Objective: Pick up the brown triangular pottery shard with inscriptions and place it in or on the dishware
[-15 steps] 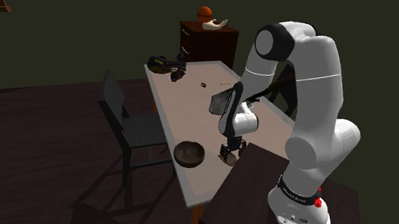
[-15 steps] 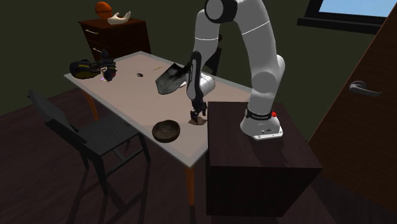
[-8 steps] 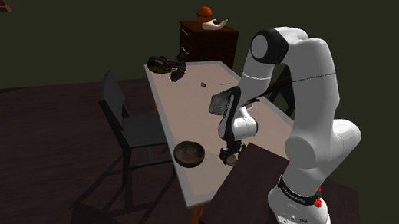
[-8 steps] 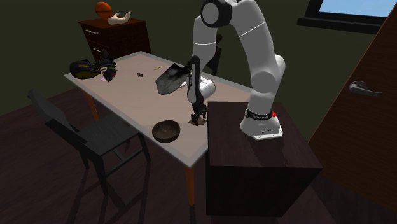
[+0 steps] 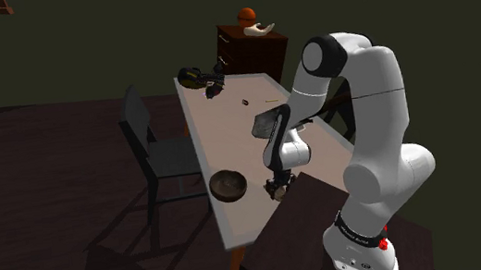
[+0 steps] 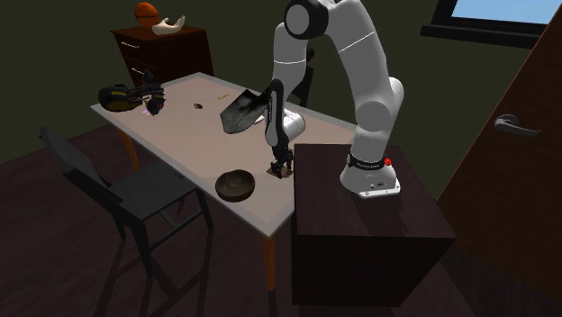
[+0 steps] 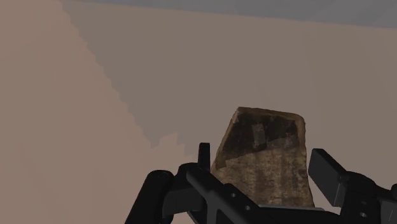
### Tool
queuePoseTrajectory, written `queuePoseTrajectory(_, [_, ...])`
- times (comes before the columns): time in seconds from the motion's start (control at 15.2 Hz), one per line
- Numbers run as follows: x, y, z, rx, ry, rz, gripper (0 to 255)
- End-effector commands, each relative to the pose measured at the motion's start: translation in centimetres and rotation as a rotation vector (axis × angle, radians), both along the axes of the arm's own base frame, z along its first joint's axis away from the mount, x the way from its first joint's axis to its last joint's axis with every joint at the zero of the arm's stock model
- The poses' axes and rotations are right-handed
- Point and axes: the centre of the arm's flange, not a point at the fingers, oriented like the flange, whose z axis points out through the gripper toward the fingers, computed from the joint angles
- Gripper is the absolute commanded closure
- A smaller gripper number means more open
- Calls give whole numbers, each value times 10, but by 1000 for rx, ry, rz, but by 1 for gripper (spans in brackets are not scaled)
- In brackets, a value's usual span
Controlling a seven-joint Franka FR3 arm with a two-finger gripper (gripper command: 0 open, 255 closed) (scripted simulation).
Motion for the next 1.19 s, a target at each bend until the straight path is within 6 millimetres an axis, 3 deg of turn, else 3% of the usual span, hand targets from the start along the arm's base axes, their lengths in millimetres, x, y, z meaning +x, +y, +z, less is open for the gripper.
queuePoseTrajectory(0.0, [0,0,0,0,1,-1,255])
queuePoseTrajectory(0.33, [-1,0,0,0,0,-1,255])
queuePoseTrajectory(1.12, [-1,0,64,0,1,-1,255])
